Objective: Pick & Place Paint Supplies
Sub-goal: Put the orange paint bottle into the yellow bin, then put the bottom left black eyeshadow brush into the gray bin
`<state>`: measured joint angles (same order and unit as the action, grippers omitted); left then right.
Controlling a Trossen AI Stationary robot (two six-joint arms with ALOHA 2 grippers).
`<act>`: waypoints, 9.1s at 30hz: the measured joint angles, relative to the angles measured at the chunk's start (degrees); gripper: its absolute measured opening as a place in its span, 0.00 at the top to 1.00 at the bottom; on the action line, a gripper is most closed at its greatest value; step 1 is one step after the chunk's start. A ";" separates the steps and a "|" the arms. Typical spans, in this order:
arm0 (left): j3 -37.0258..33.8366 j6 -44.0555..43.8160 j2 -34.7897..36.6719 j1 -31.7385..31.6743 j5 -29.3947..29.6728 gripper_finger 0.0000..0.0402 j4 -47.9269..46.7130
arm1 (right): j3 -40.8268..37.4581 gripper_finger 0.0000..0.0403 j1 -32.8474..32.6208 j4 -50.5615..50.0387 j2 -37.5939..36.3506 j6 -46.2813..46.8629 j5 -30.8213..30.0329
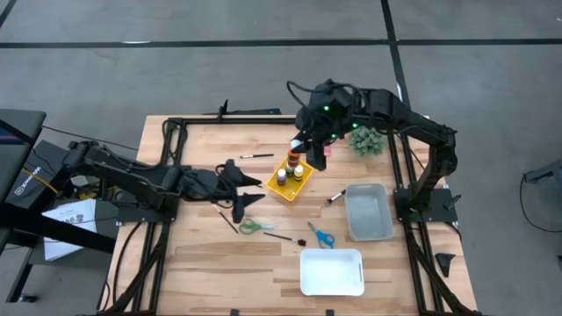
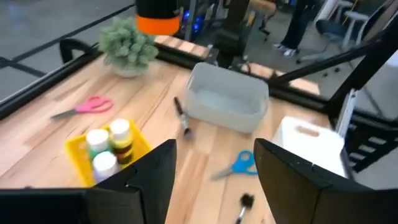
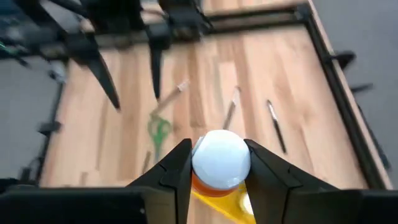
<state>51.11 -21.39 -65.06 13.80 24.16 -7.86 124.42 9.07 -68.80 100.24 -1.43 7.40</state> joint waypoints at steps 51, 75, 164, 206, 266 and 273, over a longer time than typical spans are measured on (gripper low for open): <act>-12.68 4.85 20.09 -0.73 11.27 0.51 -15.10 | -54.80 0.72 -16.30 44.95 -4.24 37.96 -40.17; -12.68 4.46 20.09 -0.71 11.24 0.52 -15.06 | -59.51 0.72 -13.94 51.51 -1.98 32.13 -36.69; -12.63 1.57 19.67 -0.71 10.45 0.54 -17.36 | -58.81 0.55 -5.41 48.31 -22.90 16.61 -26.93; -12.63 -0.77 19.70 -0.61 -11.59 0.54 -20.86 | -58.79 0.55 0.01 48.42 -31.90 25.03 -22.22; -12.63 -11.11 -10.31 -11.34 -17.09 0.54 -40.41 | -58.79 0.55 -0.03 56.09 -32.05 28.46 11.01; -12.66 -54.52 -10.31 -13.56 -32.23 0.54 -41.77 | -58.79 0.55 0.10 56.09 -32.05 28.06 10.97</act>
<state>38.46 -75.92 -75.37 0.24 -8.07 -49.63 65.63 9.17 -12.71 68.18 26.63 18.36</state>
